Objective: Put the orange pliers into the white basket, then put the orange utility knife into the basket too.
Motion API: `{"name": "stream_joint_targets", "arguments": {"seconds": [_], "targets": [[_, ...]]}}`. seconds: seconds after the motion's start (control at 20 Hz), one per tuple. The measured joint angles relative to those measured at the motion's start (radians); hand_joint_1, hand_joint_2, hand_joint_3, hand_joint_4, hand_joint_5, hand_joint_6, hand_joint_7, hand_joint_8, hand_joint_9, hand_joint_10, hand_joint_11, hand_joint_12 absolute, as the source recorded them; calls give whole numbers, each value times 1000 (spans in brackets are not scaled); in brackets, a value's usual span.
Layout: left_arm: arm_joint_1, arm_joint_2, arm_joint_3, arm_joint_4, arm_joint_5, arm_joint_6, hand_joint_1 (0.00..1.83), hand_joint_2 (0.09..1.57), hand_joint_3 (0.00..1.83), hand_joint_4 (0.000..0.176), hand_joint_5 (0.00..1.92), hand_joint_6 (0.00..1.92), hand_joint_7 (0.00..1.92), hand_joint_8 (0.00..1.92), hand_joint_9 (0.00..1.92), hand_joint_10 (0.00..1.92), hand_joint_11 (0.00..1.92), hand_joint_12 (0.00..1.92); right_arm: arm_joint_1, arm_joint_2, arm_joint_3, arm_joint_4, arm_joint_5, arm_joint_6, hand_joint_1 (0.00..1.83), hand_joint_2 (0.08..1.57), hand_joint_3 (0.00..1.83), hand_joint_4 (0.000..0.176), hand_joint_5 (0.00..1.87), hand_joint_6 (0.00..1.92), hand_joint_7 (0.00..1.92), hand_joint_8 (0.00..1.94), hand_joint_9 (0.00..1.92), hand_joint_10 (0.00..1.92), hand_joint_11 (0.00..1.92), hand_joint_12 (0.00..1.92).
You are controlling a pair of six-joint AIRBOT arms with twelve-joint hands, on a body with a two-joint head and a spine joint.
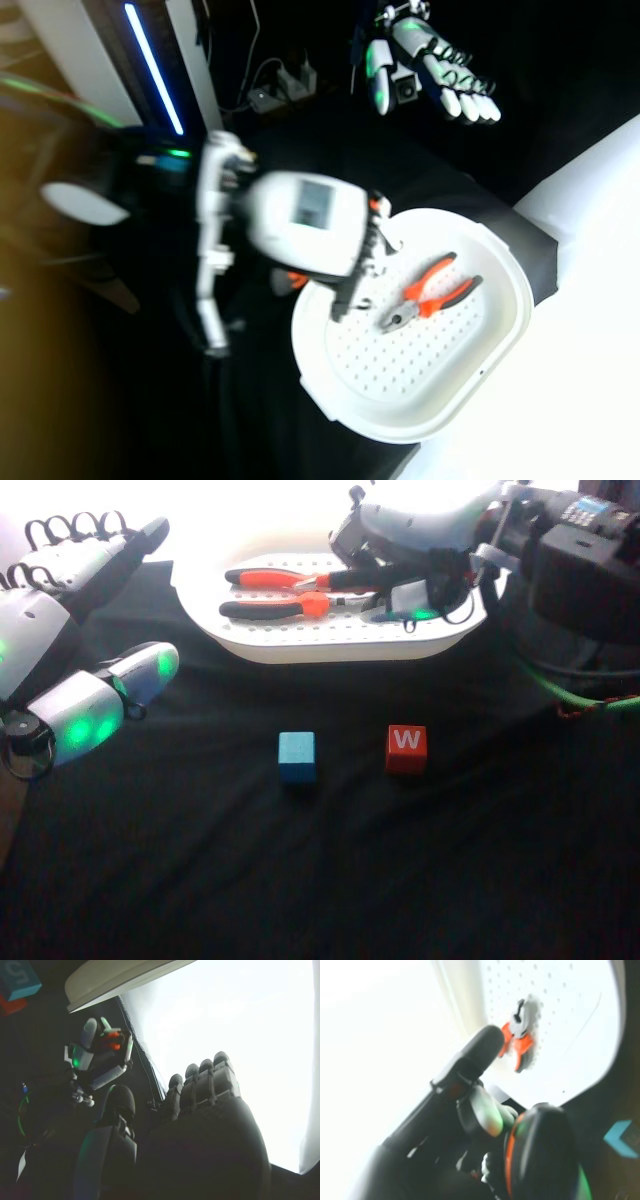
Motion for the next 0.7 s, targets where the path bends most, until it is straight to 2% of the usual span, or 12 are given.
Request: {"name": "stream_joint_targets", "arguments": {"seconds": [0.05, 0.1, 0.15, 0.2, 0.3, 0.35, 0.4, 0.5, 0.55, 0.6, 0.65, 0.7], "targets": [[0, 0, 0, 0, -1, -3, 377, 1461, 1, 56, 69, 3, 56, 0, 8, 2, 0, 0, 0, -6, 6, 0, -19, 0, 1020, 1367, 37, 37, 507, 1804, 617, 1781, 462, 1830, 481, 1921], [0, 0, 0, -2, 0, -3, 399, 1460, 0, 48, 76, 5, 65, 4, 15, 5, 0, 0, 0, -6, 8, 3, -43, 0, 896, 1269, 1, 9, 254, 1267, 368, 1112, 254, 1255, 95, 1629], [0, 0, 0, -4, 0, -3, 397, 1457, 0, 33, 70, 2, 62, 2, 5, 1, 0, 0, 0, -6, 8, 4, -53, 0, 645, 1245, 0, 53, 54, 461, 130, 363, 60, 516, 18, 864], [0, 0, 0, -5, 0, -3, 344, 1452, 0, 50, 66, 1, 50, 0, 7, 1, 0, 0, 0, -4, 11, 12, -53, -1, 529, 1190, 0, 38, 1, 18, 4, 15, 2, 23, 0, 71], [0, 0, 0, -4, 0, -3, 336, 1449, 0, 63, 66, 1, 39, 0, 3, 0, 0, 0, 0, -2, 11, 15, -40, -1, 498, 1183, 0, 34, 0, 3, 0, 2, 0, 4, 0, 13], [0, 0, 0, -5, -1, -4, 308, 1445, 0, 78, 37, 0, 24, 0, 0, 0, 0, 0, 0, 0, 8, 21, -39, -2, 438, 1149, 0, 55, 0, 0, 0, 0, 0, 0, 0, 0], [0, 0, 0, -4, 0, -6, 308, 1445, 0, 78, 37, 0, 24, 0, 0, 0, 0, 0, 0, 5, 0, 23, -41, -2, 438, 1149, 0, 55, 0, 0, 0, 0, 0, 0, 0, 0], [0, 0, 0, -6, 0, -10, 305, 1440, 0, 90, 14, 0, 1, 0, 0, 0, 0, 0, 0, 55, -59, 22, -30, -2, 267, 1104, 0, 9, 0, 0, 0, 0, 0, 0, 0, 0], [1, 0, 0, -7, 0, -10, 291, 1440, 0, 93, 2, 0, 0, 0, 0, 0, 0, 0, 0, 96, -101, 21, -8, -2, 209, 1123, 0, 5, 0, 0, 0, 0, 0, 0, 0, 0], [1, 0, 0, -7, 0, -10, 271, 1430, 0, 99, 0, 0, 0, 0, 0, 0, 0, 0, 0, 130, -134, 21, 17, -2, 218, 1125, 0, 13, 0, 0, 0, 0, 0, 0, 0, 0], [3, 2, -4, -10, 0, -10, 212, 1426, 0, 92, 0, 0, 0, 0, 0, 0, 0, 0, 0, 169, -175, 22, 54, -3, 279, 1103, 0, 36, 0, 0, 0, 0, 0, 0, 0, 0], [8, 9, -10, -10, -2, -11, 207, 1413, 0, 83, 0, 0, 0, 0, 0, 0, 0, 0, 0, 217, -226, 26, 100, -4, 237, 1099, 0, 43, 0, 0, 0, 0, 0, 0, 0, 0]]}}
